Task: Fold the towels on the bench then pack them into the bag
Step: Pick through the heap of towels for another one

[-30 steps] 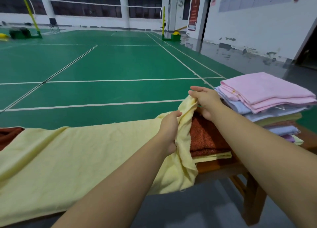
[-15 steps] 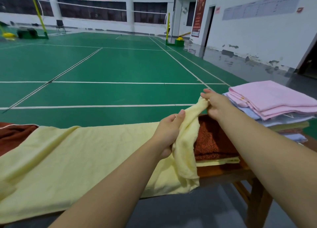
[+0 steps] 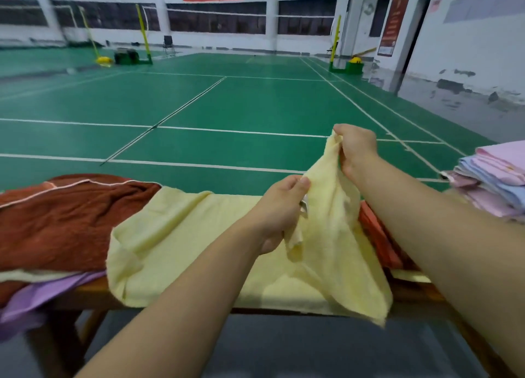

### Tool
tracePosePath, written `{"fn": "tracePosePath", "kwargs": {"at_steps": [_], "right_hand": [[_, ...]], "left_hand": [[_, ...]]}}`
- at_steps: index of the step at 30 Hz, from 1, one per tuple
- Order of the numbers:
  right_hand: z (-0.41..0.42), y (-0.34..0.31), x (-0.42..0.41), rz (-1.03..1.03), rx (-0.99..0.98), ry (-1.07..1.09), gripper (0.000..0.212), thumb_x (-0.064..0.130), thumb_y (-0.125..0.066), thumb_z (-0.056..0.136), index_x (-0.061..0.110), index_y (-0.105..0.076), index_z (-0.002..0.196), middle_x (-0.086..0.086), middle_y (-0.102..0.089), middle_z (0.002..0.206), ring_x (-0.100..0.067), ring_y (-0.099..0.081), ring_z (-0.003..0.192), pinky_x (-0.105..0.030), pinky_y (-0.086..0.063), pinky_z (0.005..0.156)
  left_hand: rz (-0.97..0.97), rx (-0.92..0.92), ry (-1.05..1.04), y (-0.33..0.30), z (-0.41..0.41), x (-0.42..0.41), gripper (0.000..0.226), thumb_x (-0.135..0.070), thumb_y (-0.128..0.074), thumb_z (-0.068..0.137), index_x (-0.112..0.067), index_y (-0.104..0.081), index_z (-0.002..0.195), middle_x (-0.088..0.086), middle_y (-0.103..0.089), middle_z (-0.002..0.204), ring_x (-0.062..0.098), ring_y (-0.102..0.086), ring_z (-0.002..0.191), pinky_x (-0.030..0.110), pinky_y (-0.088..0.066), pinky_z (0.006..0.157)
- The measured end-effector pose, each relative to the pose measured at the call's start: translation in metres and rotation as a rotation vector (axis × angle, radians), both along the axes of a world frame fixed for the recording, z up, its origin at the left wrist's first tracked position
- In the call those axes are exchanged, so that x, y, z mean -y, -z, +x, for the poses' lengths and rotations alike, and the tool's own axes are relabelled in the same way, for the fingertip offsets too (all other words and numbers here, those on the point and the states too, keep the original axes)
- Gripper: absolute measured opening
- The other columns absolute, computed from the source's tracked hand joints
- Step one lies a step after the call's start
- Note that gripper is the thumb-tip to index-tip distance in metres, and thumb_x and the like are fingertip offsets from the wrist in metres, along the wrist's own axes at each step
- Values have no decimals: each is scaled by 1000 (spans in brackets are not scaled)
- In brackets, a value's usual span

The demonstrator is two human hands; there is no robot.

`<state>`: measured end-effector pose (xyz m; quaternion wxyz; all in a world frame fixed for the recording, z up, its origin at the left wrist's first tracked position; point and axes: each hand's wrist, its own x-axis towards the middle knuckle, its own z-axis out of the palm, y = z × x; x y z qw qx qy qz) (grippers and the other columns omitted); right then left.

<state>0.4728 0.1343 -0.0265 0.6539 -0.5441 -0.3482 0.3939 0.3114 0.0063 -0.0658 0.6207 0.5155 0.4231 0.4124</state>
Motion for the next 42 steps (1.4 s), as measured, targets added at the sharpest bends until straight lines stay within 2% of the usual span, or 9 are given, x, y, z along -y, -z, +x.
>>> {"fn": "tracePosePath", "kwargs": {"at_steps": [3, 10, 16, 20, 22, 27, 31, 40, 42], "right_hand": [[-56, 1, -7, 18, 71, -85, 20, 27, -65, 62, 20, -56, 79, -5, -46, 81, -21, -45, 75, -38, -38, 68], [-174, 10, -7, 12, 196, -246, 32, 24, -62, 79, 20, -44, 53, -1, -39, 64, -22, -38, 71, -38, -32, 66], [-237, 28, -8, 14, 339, -339, 21, 20, -59, 93, 1, -67, 92, -8, -53, 85, -19, -45, 80, -33, -37, 72], [-264, 46, -7, -5, 407, -400, 20, 22, -60, 93, 6, -61, 80, -15, -50, 73, -17, -42, 73, -34, -42, 67], [-273, 52, -8, -11, 437, -435, 28, 24, -59, 95, 23, -47, 70, 5, -39, 66, -12, -36, 64, -29, -32, 57], [-284, 60, -14, -33, 486, -455, 11, 31, -56, 96, 22, -51, 102, 11, -47, 87, -19, -45, 95, -28, -38, 70], [-295, 58, -7, -41, 517, -499, 51, 28, -52, 101, 9, -48, 148, -1, -49, 151, -23, -45, 139, -34, -36, 111], [-329, 66, 10, -64, 654, -795, 61, 49, -37, 107, 9, -39, 154, -5, -18, 168, -25, -20, 154, -39, -19, 122], [-323, 71, 14, -42, 584, -772, 58, 51, -39, 106, 14, -45, 151, -2, -28, 165, -23, -28, 151, -36, -22, 119]], "left_hand": [[33, -67, -47, -6, -49, 9, 34, -33, -39, 110, -14, -66, 118, -3, -75, 89, 10, -68, 67, 24, -54, 63], [11, -135, -274, -1, -142, 34, 27, -29, -50, 107, -12, -71, 108, 9, -74, 95, 26, -65, 84, 54, -52, 97], [-87, -414, -380, 22, -186, 48, 40, -38, -49, 106, -9, -76, 99, 12, -75, 102, 26, -71, 96, 43, -57, 94], [-91, -524, -468, 26, -201, 49, 45, -46, -49, 101, -9, -74, 97, 11, -74, 103, 28, -66, 103, 41, -51, 99], [-62, -542, -487, 25, -209, 47, 46, -48, -51, 98, -8, -73, 93, 9, -74, 96, 27, -67, 96, 44, -52, 96], [12, -716, -517, 20, -226, 50, 41, -40, -52, 103, -7, -72, 90, 7, -59, 73, 18, -50, 65, 30, -40, 61], [12, -833, -570, 18, -245, 52, 31, -40, -55, 102, -19, -76, 94, 7, -73, 86, 21, -64, 75, 34, -54, 72], [-81, -1189, -657, 27, -270, 57, 26, -49, -67, 85, -23, -66, 84, 2, -68, 81, 24, -65, 78, 38, -58, 73], [-48, -1313, -695, 25, -263, 59, 31, -52, -65, 84, -22, -61, 88, 2, -67, 86, 27, -64, 82, 38, -57, 74]]}}
